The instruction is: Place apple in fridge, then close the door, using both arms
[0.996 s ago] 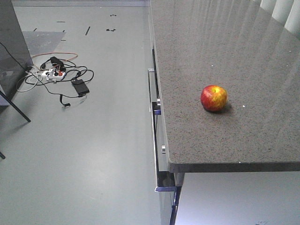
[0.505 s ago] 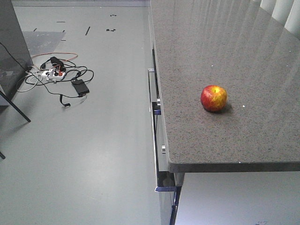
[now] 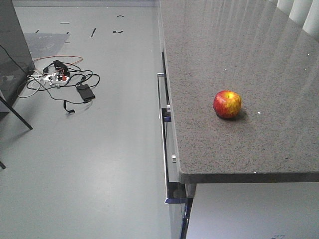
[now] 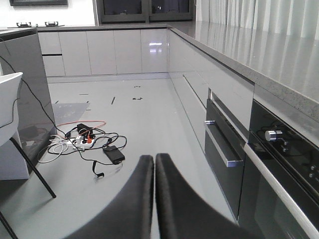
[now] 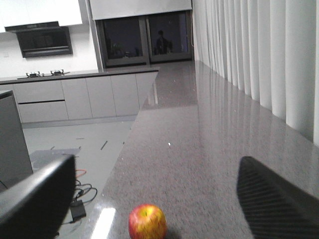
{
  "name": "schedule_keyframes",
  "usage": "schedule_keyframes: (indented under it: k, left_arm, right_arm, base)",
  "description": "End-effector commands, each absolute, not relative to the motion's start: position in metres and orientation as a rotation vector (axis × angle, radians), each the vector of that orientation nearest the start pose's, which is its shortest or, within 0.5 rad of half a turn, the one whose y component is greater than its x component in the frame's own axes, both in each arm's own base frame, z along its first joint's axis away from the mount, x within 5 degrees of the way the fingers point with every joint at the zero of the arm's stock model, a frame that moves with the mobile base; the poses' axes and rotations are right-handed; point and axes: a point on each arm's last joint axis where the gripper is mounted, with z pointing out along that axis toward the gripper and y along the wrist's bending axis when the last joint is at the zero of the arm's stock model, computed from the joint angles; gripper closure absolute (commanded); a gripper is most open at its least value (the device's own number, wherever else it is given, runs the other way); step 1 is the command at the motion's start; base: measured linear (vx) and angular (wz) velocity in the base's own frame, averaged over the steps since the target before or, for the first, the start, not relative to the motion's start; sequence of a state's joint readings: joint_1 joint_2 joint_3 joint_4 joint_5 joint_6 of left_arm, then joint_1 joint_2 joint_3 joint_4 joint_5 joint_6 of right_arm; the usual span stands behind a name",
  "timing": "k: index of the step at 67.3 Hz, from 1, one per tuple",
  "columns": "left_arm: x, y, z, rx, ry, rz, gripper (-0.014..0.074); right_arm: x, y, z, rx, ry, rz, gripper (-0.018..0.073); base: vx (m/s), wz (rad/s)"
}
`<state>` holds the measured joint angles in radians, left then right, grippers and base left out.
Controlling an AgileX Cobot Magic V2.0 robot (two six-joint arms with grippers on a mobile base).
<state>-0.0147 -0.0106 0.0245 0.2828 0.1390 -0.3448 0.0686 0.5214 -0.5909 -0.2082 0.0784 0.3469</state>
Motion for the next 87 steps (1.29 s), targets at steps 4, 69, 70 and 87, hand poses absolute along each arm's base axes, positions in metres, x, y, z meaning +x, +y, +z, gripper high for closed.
schedule_keyframes:
  k: [4, 69, 70, 87]
  left_arm:
    - [0.055, 0.001, 0.207, -0.052, 1.53, -0.055, 0.0603]
    - [0.055, 0.001, 0.207, -0.052, 1.53, -0.055, 0.0603]
    - [0.055, 0.001, 0.207, -0.052, 1.53, -0.055, 0.0603]
    - [0.055, 0.001, 0.207, -0.052, 1.53, -0.055, 0.0603]
  right_arm:
    - [0.121, 0.01, 0.388, -0.01, 1.38, 0.125, -0.0164]
    - [0.411, 0.071, 0.352, -0.259, 2.254, -0.043, -0.0103]
    - [0.413, 0.072, 0.351, -0.254, 2.263, -0.039, -0.0103]
    - [0.439, 0.059, 0.331, -0.167, 2.344, 0.019, -0.0101]
  base:
    - [0.0, 0.0]
    - [0.0, 0.0]
    - [0.0, 0.0]
    - [0.0, 0.0]
